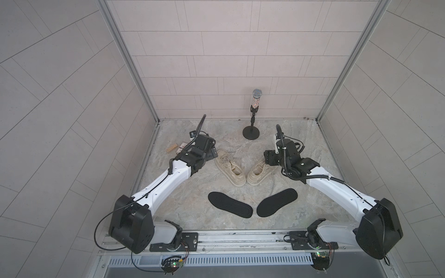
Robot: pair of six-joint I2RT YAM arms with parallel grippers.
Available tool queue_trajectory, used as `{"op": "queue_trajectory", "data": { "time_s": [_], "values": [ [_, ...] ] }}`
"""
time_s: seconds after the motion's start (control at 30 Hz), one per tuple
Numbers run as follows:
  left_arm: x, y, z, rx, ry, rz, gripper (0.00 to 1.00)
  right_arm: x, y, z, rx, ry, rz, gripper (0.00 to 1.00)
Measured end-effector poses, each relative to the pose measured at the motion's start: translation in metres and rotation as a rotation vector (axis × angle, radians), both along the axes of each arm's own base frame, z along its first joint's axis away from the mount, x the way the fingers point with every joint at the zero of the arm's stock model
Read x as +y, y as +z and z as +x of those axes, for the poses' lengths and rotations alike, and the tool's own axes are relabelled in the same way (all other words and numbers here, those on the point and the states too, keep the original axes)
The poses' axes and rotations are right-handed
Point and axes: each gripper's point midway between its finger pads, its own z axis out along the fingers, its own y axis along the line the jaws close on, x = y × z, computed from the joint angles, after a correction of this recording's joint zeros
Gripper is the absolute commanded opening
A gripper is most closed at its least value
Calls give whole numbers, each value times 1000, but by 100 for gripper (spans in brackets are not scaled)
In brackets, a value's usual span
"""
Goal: Insert the insole into the shoe
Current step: Adjust the shoe at the center of the board.
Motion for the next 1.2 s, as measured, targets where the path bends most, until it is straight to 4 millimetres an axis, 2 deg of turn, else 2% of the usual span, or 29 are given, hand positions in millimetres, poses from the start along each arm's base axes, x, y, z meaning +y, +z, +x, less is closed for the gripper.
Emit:
{"op": "queue_trajectory", "data": {
  "time_s": [0.1,0.2,0.33,0.47,0.67,0.87,0.97,1.13,1.2],
  "values": [
    [-30,-16,-18,86,-52,-20,100,31,-2,-9,43,87,13,75],
    [-53,-37,-25,166,-86,-32,100,60,-10,-12,88,165,21,70],
    [-70,-60,-34,247,-105,-54,99,75,-28,-7,150,205,13,67],
    [-75,-72,-34,285,-98,-61,98,78,-31,-5,172,216,13,65],
    [-84,-94,-29,335,-94,-59,98,93,-33,1,194,257,57,67],
    [-88,-94,-28,338,-105,-72,98,102,-54,-2,263,290,67,74],
    [-89,-94,-29,341,-114,-74,91,106,-57,-4,279,305,81,78],
    [-90,-95,-30,346,-119,-77,79,110,-61,-4,285,314,92,78],
    [-88,-98,-32,351,-120,-75,77,112,-65,-2,288,318,94,78]
  ]
}}
